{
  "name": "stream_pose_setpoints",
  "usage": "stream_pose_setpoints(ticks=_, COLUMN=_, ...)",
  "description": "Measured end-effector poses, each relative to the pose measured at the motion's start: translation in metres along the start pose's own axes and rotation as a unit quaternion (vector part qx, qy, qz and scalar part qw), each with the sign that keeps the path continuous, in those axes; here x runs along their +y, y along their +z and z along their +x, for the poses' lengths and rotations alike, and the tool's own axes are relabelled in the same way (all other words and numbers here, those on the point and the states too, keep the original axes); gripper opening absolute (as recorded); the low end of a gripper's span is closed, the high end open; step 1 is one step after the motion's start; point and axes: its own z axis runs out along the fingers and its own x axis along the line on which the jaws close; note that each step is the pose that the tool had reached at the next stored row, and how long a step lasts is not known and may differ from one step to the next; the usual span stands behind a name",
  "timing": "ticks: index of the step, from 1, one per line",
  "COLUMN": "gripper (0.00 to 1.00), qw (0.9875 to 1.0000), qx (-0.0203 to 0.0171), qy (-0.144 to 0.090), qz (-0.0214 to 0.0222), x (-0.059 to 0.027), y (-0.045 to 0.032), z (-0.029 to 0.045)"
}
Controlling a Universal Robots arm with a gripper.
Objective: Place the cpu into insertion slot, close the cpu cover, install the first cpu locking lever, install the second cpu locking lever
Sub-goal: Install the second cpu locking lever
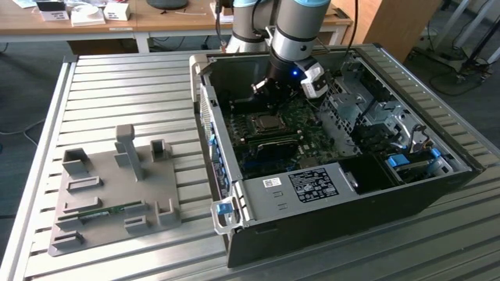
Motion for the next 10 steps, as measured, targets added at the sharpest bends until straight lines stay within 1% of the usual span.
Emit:
stream_pose_setpoints(ticks=2, gripper=0.11, qw=1.0000, qx=-0.0001, qy=0.000, qz=0.0002, x=0.0000, y=-0.0001, z=0.0000)
stream_pose_setpoints(ticks=5, gripper=0.11, qw=1.0000, qx=0.0000, qy=0.000, qz=0.0014, x=0.0003, y=-0.0022, z=-0.0002)
stream_pose_setpoints(ticks=10, gripper=0.11, qw=1.0000, qx=0.0000, qy=0.000, qz=0.0021, x=0.0003, y=-0.0022, z=-0.0001)
